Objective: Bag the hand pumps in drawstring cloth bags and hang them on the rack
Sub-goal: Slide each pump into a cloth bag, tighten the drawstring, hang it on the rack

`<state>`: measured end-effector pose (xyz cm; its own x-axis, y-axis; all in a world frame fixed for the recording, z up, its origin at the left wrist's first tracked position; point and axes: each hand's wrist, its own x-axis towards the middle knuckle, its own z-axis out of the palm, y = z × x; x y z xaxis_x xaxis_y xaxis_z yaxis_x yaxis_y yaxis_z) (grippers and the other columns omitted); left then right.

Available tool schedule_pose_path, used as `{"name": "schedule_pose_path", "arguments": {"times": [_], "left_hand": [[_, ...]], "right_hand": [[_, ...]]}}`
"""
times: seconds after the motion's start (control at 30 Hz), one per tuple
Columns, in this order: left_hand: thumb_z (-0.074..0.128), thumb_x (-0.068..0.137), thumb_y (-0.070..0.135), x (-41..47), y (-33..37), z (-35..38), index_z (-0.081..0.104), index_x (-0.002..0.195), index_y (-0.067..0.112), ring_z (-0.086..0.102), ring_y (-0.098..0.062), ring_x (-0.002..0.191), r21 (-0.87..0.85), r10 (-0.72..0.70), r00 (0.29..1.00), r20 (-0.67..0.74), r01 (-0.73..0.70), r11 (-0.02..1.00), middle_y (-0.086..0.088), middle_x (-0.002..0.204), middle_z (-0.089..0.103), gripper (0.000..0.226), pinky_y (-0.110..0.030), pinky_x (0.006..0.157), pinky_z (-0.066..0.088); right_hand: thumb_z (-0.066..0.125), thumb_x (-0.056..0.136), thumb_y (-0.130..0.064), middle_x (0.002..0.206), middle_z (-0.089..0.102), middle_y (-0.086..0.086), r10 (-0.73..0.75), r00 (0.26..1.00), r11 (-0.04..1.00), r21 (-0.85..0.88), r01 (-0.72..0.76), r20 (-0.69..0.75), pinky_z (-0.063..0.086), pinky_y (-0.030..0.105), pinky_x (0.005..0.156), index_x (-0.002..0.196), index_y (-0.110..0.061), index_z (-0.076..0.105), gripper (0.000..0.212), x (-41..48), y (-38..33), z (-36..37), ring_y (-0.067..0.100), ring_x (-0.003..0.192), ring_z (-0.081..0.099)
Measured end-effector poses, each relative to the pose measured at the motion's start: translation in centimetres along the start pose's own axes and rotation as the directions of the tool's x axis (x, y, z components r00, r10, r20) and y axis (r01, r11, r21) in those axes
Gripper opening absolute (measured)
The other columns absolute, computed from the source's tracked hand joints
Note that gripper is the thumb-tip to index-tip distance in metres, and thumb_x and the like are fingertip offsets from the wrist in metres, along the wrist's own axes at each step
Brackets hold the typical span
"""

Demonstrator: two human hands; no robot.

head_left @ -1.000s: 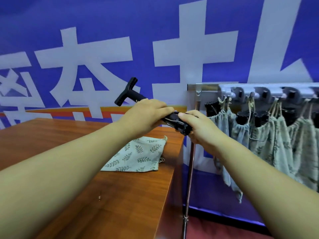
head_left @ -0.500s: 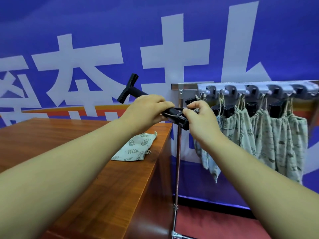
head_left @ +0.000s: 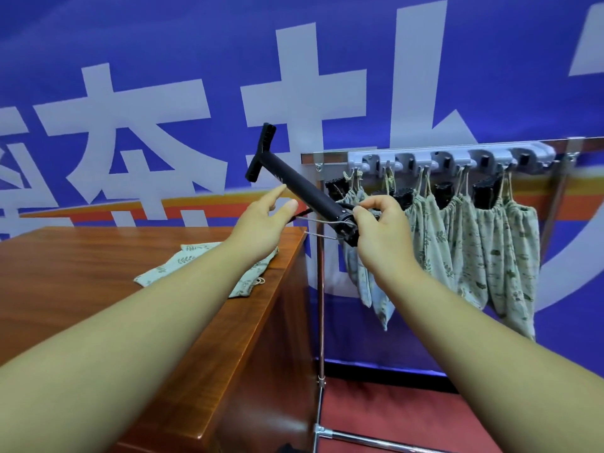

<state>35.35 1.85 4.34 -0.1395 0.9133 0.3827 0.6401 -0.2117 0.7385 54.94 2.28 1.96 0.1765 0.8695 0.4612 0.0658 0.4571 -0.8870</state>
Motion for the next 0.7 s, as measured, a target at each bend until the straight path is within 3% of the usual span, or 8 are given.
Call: {"name": "schedule_pose_path", "arguments": {"times": [0.1,0.23,0.3,0.4,0.47,0.57,0.63,0.7], "left_hand": [[0.049,0.101,0.058,0.4,1.3,1.9,0.02,0.155,0.054,0.063,-0.025,0.122,-0.322,-0.146,0.988,0.041,0.152,0.934,0.002,0.157,0.044,0.062,-0.049,0.105,0.051],[0.061,0.102,0.035,1.1,2.9,4.1,0.018,0.159,0.044,0.074,-0.022,0.104,-0.632,-0.155,0.986,0.061,0.158,0.759,0.003,0.137,0.057,0.072,-0.039,0.081,0.061],[0.068,0.098,0.021,1.4,3.2,5.0,0.022,0.158,0.04,0.073,-0.019,0.103,-0.703,-0.157,0.987,0.043,0.141,0.697,-0.001,0.142,0.052,0.078,-0.037,0.073,0.062],[0.071,0.094,0.008,1.4,3.5,6.0,0.028,0.156,0.039,0.069,-0.016,0.102,-0.742,-0.168,0.986,0.01,0.119,0.66,0.003,0.131,0.052,0.081,-0.034,0.069,0.061],[0.071,0.094,0.007,1.1,3.8,6.4,0.031,0.155,0.041,0.068,-0.016,0.104,-0.739,-0.163,0.987,0.0,0.11,0.664,0.006,0.124,0.052,0.08,-0.036,0.071,0.062],[0.072,0.093,0.007,0.5,3.6,6.5,0.032,0.153,0.044,0.066,-0.021,0.112,-0.678,-0.12,0.993,-0.001,0.087,0.73,-0.002,0.138,0.048,0.081,-0.041,0.083,0.063],[0.071,0.094,0.007,-0.1,3.5,6.3,0.033,0.152,0.046,0.067,-0.022,0.112,-0.629,-0.065,0.998,0.017,0.061,0.775,-0.005,0.145,0.044,0.08,-0.038,0.084,0.063],[0.07,0.095,0.007,-0.6,3.5,6.3,0.034,0.151,0.045,0.067,-0.022,0.11,-0.596,-0.002,0.999,0.045,0.028,0.803,-0.005,0.142,0.047,0.077,-0.035,0.08,0.064]], "right_hand": [[0.057,0.093,-0.026,0.09,0.063,-0.004,0.003,1.0,1.0,-0.012,-0.003,0.002,0.048,0.036,0.069,0.089,-0.033,0.056,0.008,-0.3,0.1,-0.8,0.016,0.074,0.056],[0.056,0.096,-0.025,0.078,0.061,0.001,0.008,0.998,0.998,-0.057,-0.005,0.06,0.041,0.028,0.053,0.092,-0.03,0.056,0.006,-0.8,0.6,-2.2,0.012,0.055,0.05],[0.056,0.098,-0.02,0.075,0.058,0.0,-0.012,0.995,0.996,-0.082,0.02,0.098,0.04,0.021,0.047,0.099,-0.021,0.057,0.002,-1.0,0.8,-3.0,0.003,0.046,0.047],[0.056,0.099,-0.018,0.073,0.056,-0.004,-0.026,0.991,0.991,-0.128,0.043,0.132,0.039,0.013,0.044,0.102,-0.012,0.058,0.007,-1.4,0.9,-4.1,-0.005,0.045,0.05],[0.058,0.098,-0.032,0.073,0.057,-0.007,-0.01,0.989,0.976,-0.215,0.041,0.144,0.043,0.016,0.055,0.096,-0.015,0.059,0.017,-1.5,1.0,-4.8,-0.007,0.054,0.054],[0.05,0.095,-0.056,0.081,0.063,-0.002,0.099,0.986,0.957,-0.285,-0.058,0.133,0.046,0.036,0.071,0.092,-0.017,0.058,0.041,-1.0,1.9,-5.9,0.011,0.072,0.059],[0.048,0.094,-0.059,0.083,0.063,0.001,0.135,0.984,0.963,-0.251,-0.101,0.12,0.044,0.035,0.067,0.092,-0.015,0.057,0.046,-0.8,2.0,-6.8,0.016,0.069,0.055],[0.054,0.094,-0.052,0.083,0.063,0.004,0.13,0.981,0.97,-0.225,-0.096,0.144,0.041,0.032,0.062,0.095,-0.015,0.056,0.038,-0.7,1.9,-7.1,0.014,0.063,0.051]]}}
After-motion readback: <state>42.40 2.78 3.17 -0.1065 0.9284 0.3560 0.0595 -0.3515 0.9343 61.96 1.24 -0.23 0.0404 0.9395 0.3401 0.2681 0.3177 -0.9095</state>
